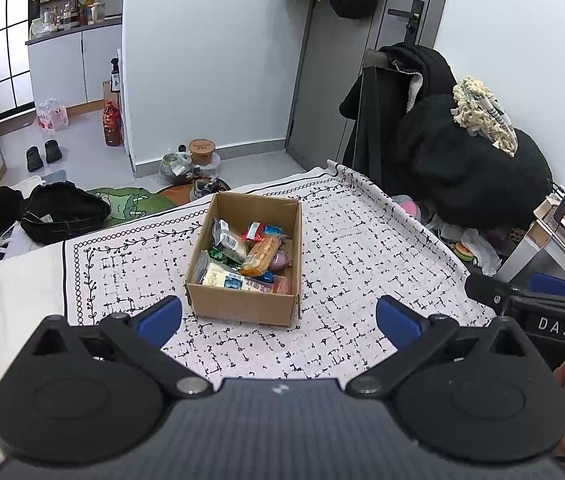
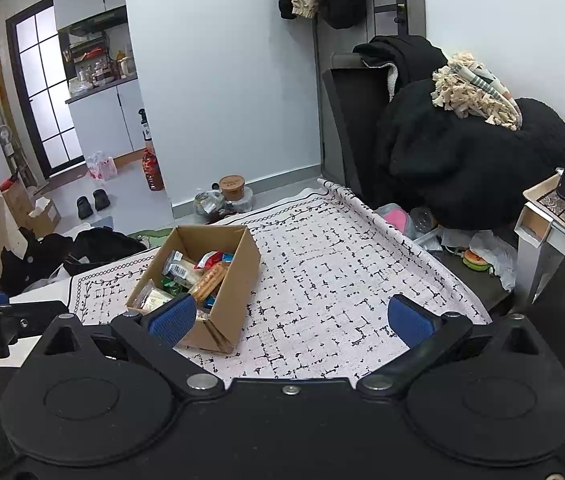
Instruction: Organize snacks
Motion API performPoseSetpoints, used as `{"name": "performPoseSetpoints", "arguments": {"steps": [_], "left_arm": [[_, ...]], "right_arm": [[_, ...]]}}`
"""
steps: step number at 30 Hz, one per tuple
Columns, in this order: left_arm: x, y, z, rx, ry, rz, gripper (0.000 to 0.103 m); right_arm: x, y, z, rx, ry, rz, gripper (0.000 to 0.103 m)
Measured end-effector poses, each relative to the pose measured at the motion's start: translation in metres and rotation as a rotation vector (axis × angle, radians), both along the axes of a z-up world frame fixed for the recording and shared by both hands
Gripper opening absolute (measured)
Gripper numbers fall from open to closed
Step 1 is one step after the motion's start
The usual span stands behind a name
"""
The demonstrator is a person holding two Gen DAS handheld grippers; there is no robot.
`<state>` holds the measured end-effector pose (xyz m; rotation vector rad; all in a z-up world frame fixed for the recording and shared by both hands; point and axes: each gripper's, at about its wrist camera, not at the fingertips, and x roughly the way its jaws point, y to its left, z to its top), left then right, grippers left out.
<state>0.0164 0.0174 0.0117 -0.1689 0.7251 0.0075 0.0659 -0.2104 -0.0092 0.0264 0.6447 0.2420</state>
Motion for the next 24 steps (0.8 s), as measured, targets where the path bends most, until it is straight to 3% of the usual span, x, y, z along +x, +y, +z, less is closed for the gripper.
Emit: {"name": "performPoseSetpoints", "arguments": {"steps": [24], "left_arm": [[0.0045,-0.0016,-0.0057,-0.008,0.014,-0.007,0.103]], "right_arm": [[0.0005,0.0023,-0.0014,-0.012,0.003,0.005,0.103]]}}
